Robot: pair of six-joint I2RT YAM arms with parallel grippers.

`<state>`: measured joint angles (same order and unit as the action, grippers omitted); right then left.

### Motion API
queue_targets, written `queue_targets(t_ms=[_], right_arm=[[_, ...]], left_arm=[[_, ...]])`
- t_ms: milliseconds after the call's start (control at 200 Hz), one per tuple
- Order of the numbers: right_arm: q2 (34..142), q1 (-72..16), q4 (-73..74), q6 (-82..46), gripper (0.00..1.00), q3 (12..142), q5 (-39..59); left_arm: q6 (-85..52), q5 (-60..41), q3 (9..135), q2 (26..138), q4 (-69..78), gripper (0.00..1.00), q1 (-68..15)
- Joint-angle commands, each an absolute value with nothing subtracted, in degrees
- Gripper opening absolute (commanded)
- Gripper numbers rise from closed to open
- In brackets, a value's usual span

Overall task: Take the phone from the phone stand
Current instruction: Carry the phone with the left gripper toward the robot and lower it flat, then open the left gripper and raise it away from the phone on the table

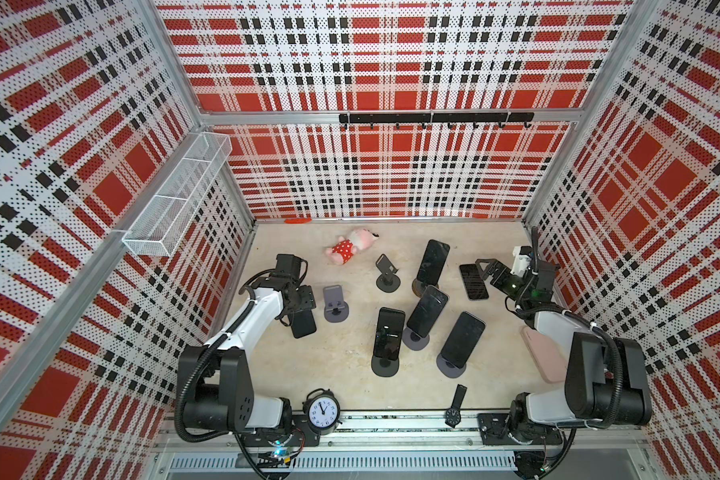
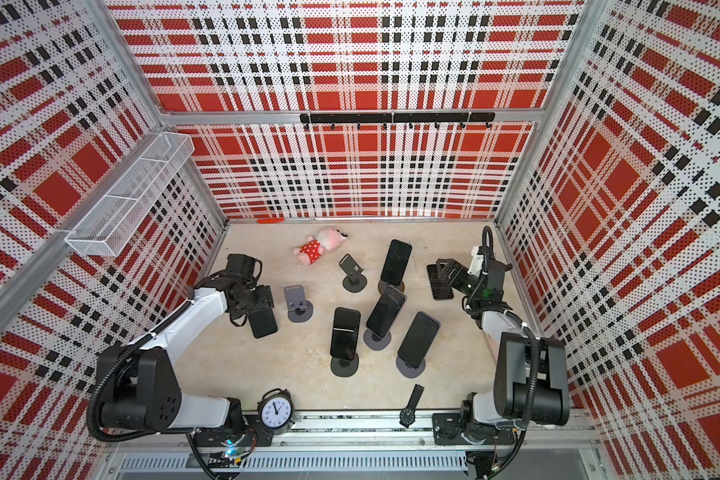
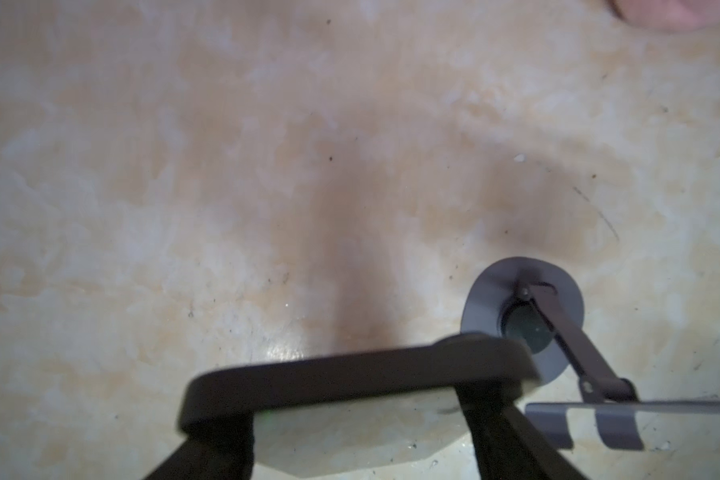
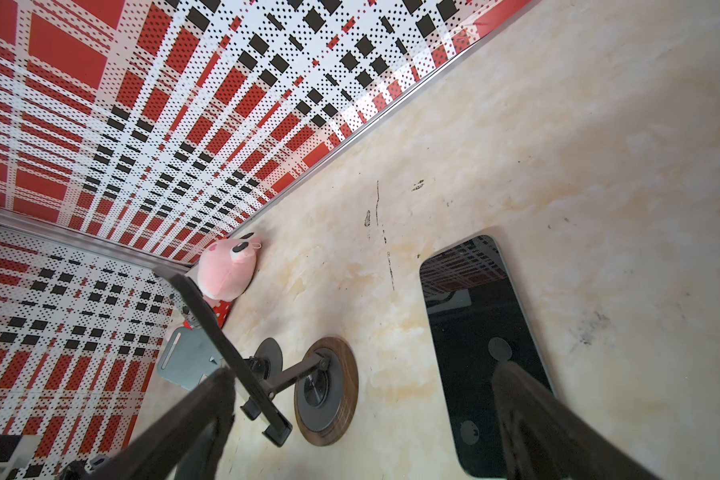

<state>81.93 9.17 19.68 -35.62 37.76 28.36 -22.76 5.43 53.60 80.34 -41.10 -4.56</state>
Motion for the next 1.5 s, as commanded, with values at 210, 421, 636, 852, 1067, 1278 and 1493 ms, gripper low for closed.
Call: queue_targets(t_ms=[210, 421, 636, 852, 1067, 1278, 1493], right_arm=[[80.41, 9.44, 20.45, -35.29, 1.0, 38.27, 28.56], [80.49, 9.44, 21.62, -35.33, 1.0, 37.52, 28.38], [81.23, 9.42, 23.55, -36.53, 1.0, 36.79, 29.08], [80.43, 9.42, 23.38, -36.38, 1.0, 36.56, 28.7], [80.61, 9.48, 23.59, -36.51, 1.0, 36.57, 28.6], [81.16, 9.46, 24.28, -37.07, 1.0, 36.49, 29.16], [80.36, 9.42, 23.63, -36.86, 1.0, 36.61, 28.85]], left_arm=[[-28.4, -1.9, 44.9, 74.93, -37.83, 0.64, -5.01], [-30.93, -2.18, 42.17, 74.63, -40.25, 0.63, -9.68], [-36.03, -9.96, 37.9, 72.29, -41.58, 0.65, -10.73], [-37.72, -8.24, 34.55, 70.82, -42.27, 0.66, -11.01], [-40.43, -7.03, 32.91, 71.62, -40.69, 0.67, -13.71], [-41.4, -5.64, 33.29, 72.48, -40.69, 0.68, -16.52], [-41.1, -5.05, 34.3, 76.24, -40.52, 0.7, -16.7]])
